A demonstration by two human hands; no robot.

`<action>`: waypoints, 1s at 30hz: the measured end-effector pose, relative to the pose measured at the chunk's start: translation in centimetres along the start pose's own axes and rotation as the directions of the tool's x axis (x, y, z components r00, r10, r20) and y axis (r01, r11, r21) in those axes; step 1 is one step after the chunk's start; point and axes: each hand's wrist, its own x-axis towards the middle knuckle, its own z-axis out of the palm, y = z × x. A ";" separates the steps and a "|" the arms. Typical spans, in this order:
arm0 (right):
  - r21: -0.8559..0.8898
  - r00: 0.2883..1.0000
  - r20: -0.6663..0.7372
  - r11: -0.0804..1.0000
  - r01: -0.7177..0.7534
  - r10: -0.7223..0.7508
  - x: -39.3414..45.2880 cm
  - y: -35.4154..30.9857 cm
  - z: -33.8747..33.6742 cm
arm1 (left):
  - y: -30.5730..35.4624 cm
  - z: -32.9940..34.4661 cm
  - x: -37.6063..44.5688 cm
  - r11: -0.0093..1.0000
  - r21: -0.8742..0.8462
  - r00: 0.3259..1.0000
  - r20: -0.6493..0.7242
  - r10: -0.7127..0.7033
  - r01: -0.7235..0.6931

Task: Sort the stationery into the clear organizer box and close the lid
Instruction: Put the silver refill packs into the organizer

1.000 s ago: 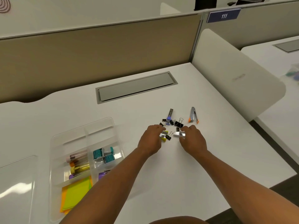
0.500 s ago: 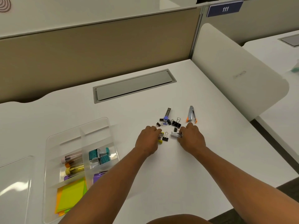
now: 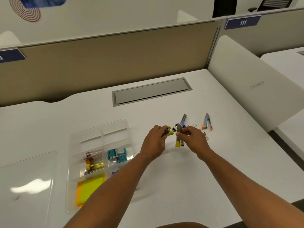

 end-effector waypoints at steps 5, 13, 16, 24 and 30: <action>0.292 0.976 0.122 0.934 -0.206 0.177 -0.4 -1.8 3.3 | -1.2 -3.8 -1.5 0.998 -0.058 0.995 -0.099 0.007 -0.012; 0.442 0.935 0.298 0.840 -0.315 0.194 -1.3 -4.7 9.3 | -5.8 -8.0 -3.8 0.977 -0.049 0.939 -0.270 -0.212 0.206; 0.438 0.932 0.323 0.847 -0.301 0.163 -1.4 -5.9 10.8 | -7.9 -9.7 -3.9 0.970 0.002 0.932 -0.277 -0.233 0.243; 0.437 0.902 0.401 0.831 -0.344 0.162 -0.7 -7.6 12.7 | -12.4 -11.4 -2.2 0.930 0.112 0.936 -0.089 -0.342 0.350; 0.462 0.899 0.379 0.797 -0.390 0.220 -0.1 -7.5 13.7 | -13.5 -10.9 -0.7 0.915 0.166 0.921 0.067 -0.383 0.369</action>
